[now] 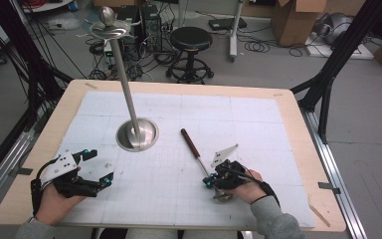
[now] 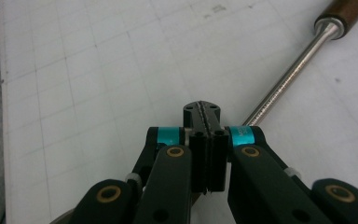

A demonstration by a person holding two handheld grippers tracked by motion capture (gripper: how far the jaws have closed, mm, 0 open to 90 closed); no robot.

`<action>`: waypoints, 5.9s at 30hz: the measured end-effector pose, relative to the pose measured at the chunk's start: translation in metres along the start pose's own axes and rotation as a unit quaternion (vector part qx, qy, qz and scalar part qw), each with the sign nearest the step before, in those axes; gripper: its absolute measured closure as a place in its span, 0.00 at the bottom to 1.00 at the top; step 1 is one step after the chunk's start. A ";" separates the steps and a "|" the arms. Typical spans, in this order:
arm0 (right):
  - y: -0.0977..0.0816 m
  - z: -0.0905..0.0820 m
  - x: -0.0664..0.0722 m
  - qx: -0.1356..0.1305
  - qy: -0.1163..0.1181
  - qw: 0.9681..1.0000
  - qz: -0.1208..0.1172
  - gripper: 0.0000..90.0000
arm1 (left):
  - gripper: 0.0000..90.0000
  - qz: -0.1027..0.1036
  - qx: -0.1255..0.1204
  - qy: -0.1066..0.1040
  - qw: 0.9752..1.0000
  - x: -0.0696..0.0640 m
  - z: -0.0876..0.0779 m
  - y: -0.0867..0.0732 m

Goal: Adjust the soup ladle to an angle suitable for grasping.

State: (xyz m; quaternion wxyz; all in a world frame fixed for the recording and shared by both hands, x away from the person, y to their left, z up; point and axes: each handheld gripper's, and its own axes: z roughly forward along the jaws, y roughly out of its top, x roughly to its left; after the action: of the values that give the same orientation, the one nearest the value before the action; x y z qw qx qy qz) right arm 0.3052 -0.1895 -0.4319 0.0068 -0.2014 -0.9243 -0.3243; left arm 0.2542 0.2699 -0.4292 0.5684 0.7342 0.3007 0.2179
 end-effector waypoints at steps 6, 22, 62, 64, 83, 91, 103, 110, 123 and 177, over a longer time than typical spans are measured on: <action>-0.012 -0.012 -0.011 0.003 0.001 1.000 0.020 1.00 | 0.02 0.000 0.000 0.000 1.000 0.000 0.000 0.000; -0.018 -0.029 -0.025 -0.040 -0.002 0.997 0.060 1.00 | 0.02 0.002 0.005 0.001 1.000 0.000 0.001 0.000; 0.006 -0.001 -0.049 -0.036 -0.106 0.990 0.083 1.00 | 0.02 0.001 0.014 0.007 1.000 0.000 0.000 -0.004; 0.007 -0.001 -0.049 -0.036 -0.107 0.991 0.076 1.00 | 0.02 0.002 0.015 0.007 1.000 0.000 0.000 -0.004; 0.026 0.011 -0.037 -0.011 -0.084 0.994 0.064 1.00 | 0.02 0.002 0.013 0.009 1.000 0.000 -0.001 -0.004; 0.034 0.016 -0.027 0.005 -0.061 0.997 0.047 1.00 | 0.02 0.002 0.014 0.009 1.000 0.000 -0.001 -0.004; 0.041 0.021 -0.020 0.019 -0.037 0.999 0.024 1.00 | 0.02 0.002 0.014 0.010 1.000 0.000 -0.001 -0.004; 0.047 0.024 -0.020 0.029 -0.040 0.999 0.013 1.00 | 0.02 0.002 0.015 0.010 1.000 0.000 -0.002 -0.004; 0.054 0.030 -0.027 0.024 -0.046 0.998 0.031 1.00 | 0.02 0.001 0.016 0.010 1.000 0.001 -0.002 -0.005; 0.081 0.032 0.028 0.006 0.014 0.996 -0.092 0.86 | 0.02 0.000 0.015 0.015 1.000 0.001 -0.002 -0.004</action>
State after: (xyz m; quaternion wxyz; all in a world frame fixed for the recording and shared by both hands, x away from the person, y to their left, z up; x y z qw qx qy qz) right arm 0.3134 -0.1023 -0.4042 -0.0091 -0.1112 -0.9404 -0.3211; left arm 0.2527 0.2733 -0.4327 0.5528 0.7395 0.3122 0.2240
